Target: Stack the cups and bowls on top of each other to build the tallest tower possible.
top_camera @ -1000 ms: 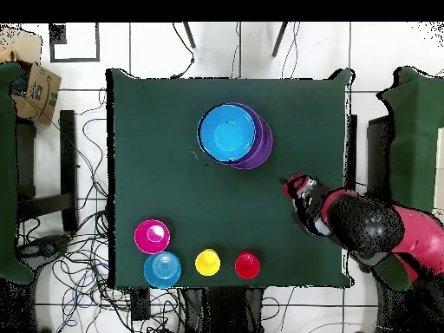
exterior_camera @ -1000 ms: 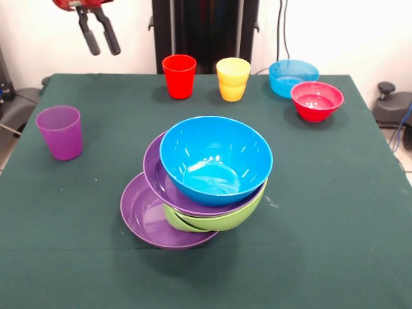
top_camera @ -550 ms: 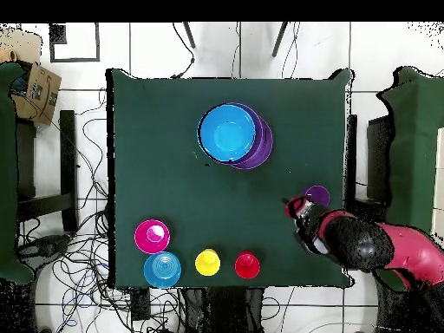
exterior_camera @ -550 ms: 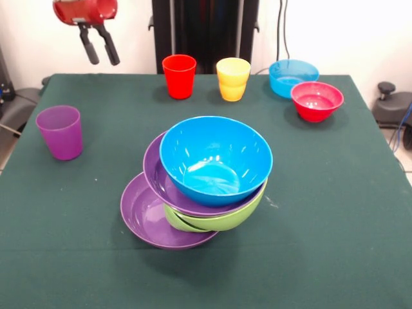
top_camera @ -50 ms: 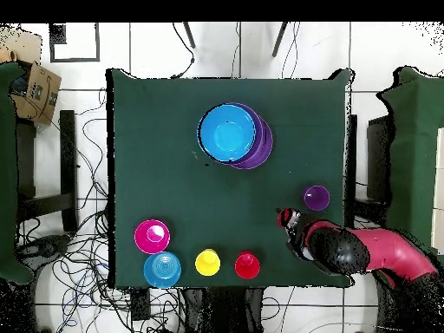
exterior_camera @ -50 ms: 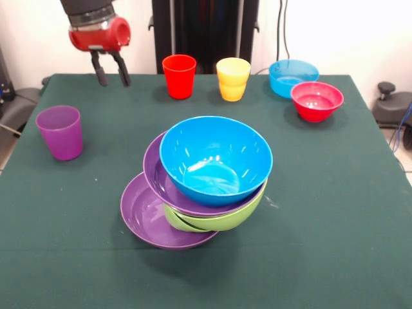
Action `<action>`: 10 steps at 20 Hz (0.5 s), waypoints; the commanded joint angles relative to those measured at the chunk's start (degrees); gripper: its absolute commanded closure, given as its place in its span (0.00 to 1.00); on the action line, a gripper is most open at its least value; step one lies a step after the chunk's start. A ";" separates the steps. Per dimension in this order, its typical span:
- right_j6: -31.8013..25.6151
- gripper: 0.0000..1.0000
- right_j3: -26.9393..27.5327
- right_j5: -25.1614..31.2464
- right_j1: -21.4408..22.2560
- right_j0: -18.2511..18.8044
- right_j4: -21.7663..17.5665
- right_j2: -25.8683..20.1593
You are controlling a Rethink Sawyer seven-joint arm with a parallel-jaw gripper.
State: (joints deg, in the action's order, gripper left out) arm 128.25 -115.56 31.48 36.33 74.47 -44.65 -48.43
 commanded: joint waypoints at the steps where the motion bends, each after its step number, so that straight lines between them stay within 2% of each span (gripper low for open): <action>1: -9.61 0.00 8.35 -0.63 -4.18 -5.77 -4.90 1.16; 8: -13.94 0.00 9.92 4.40 -2.54 -3.66 -0.89 -1.67; 10: -14.98 0.00 10.44 5.11 -3.59 -3.16 -0.03 -2.42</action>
State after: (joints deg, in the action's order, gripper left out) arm 128.25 -111.11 31.18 33.76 72.78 -45.16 -49.30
